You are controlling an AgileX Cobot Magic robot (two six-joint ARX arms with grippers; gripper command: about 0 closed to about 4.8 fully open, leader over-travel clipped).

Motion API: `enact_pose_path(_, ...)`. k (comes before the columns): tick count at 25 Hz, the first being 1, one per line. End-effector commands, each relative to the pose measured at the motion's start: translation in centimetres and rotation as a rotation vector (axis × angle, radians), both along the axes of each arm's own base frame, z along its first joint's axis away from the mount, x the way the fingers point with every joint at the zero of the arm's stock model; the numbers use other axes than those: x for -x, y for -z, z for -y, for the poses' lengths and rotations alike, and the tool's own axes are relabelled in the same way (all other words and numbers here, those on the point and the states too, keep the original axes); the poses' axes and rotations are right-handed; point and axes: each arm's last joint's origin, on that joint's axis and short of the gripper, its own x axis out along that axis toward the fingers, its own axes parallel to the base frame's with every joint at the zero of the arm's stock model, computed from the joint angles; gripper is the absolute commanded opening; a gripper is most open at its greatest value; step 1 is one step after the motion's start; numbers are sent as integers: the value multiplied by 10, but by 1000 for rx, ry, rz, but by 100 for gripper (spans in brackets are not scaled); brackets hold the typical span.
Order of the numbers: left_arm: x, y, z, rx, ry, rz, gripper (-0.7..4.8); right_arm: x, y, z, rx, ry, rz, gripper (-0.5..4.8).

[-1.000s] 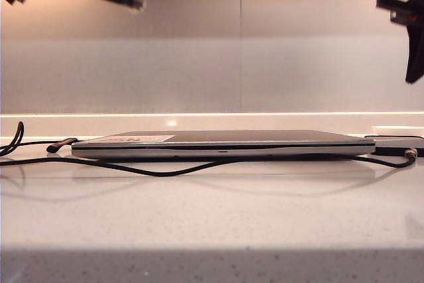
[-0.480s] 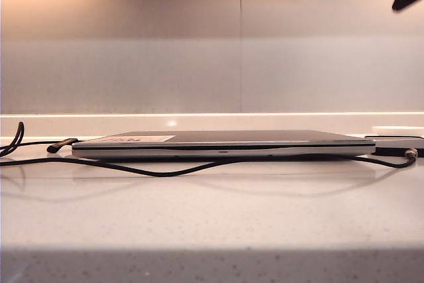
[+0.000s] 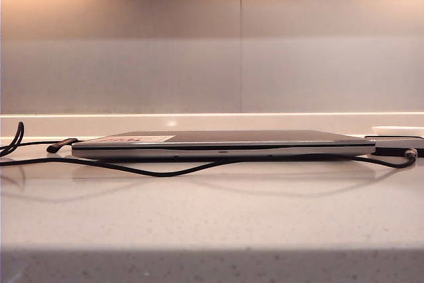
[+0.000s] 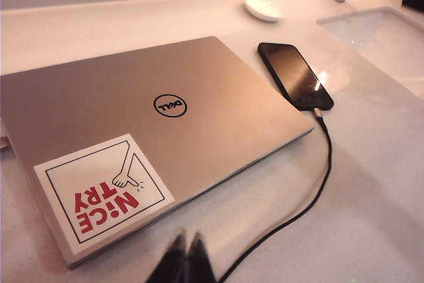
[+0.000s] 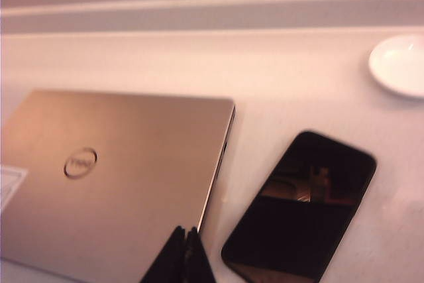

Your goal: Pick up the charging cable and the phone, plug the charging cable into the charging port on the phone, and finally place them back on the table.

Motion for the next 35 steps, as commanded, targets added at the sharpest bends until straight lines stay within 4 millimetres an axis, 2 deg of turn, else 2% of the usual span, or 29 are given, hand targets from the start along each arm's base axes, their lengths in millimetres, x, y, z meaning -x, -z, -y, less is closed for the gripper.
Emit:
enact_pose_path(1, -3, 8, 2, 35, 3, 64, -6, 2, 5, 0, -9, -4, 74, -8)
enact_pose_path(4, -7, 25, 5, 37, 5, 81, -6, 4, 12, 0, -8, -5, 60, -6)
enact_pose_path(12, -12, 67, 9, 78, 7, 165, -6, 4, 14, 0, -10, -6, 36, -6)
enact_pose_path(17, -12, 75, 9, 99, 6, 194, -6, 4, 14, 0, -10, -6, 36, -6)
enact_pose_path(22, -10, 69, 5, 132, -8, 243, -6, 4, 14, 0, -10, -6, 36, -6)
enact_pose_path(26, -10, 63, -9, 148, -106, 292, -6, 4, 14, 0, -10, -6, 36, -6)
enact_pose_path(30, -12, 62, -32, 117, -283, 332, -6, 4, 14, 0, -10, -6, 36, -6)
enact_pose_path(35, -7, 68, -58, 44, -499, 425, -6, 4, 14, 0, -10, -6, 36, -6)
